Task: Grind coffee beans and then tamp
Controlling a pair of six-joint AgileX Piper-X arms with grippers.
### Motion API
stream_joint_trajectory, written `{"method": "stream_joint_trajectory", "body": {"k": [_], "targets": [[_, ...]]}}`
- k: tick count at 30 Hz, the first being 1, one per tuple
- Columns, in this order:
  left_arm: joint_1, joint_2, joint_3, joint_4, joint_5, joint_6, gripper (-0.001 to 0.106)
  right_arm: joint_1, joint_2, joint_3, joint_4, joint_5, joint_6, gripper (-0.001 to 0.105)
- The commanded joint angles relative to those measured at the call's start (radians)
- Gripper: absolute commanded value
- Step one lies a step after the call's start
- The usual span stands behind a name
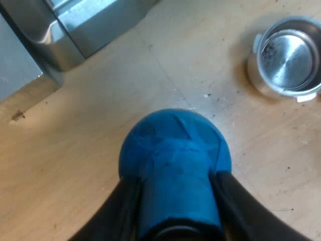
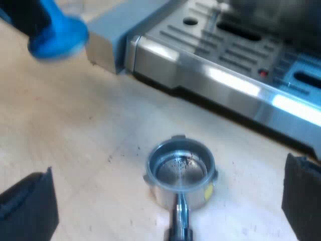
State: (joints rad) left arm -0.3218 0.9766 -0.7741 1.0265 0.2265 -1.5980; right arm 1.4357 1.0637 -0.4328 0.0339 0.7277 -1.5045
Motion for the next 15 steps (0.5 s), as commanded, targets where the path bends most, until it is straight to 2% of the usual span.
{"method": "stream_joint_trajectory", "body": {"k": [1, 5, 7, 8, 12, 15], "targets": [[-0.005, -0.004, -0.021, 0.000, 0.034, 0.001, 0.000, -0.001, -0.006, 0.088, -0.107, 0.009, 0.028, 0.092], [-0.057, -0.004, -0.023, -0.009, 0.070, 0.001, 0.000, -0.001, -0.006, 0.146, -0.169, -0.023, 0.028, 0.091], [-0.109, -0.004, -0.026, -0.023, 0.070, 0.001, 0.000, -0.001, 0.000, 0.160, -0.172, -0.055, 0.028, 0.083], [-0.132, -0.004, -0.028, -0.032, 0.070, -0.002, 0.000, -0.001, 0.006, 0.159, -0.172, -0.062, 0.028, 0.075], [-0.198, -0.004, -0.049, -0.062, 0.070, -0.036, 0.000, -0.001, 0.022, 0.159, -0.201, -0.039, 0.028, 0.060], [-0.249, 0.003, -0.078, -0.067, 0.070, -0.051, 0.000, -0.001, 0.037, 0.159, -0.218, -0.029, 0.028, 0.063]]}}
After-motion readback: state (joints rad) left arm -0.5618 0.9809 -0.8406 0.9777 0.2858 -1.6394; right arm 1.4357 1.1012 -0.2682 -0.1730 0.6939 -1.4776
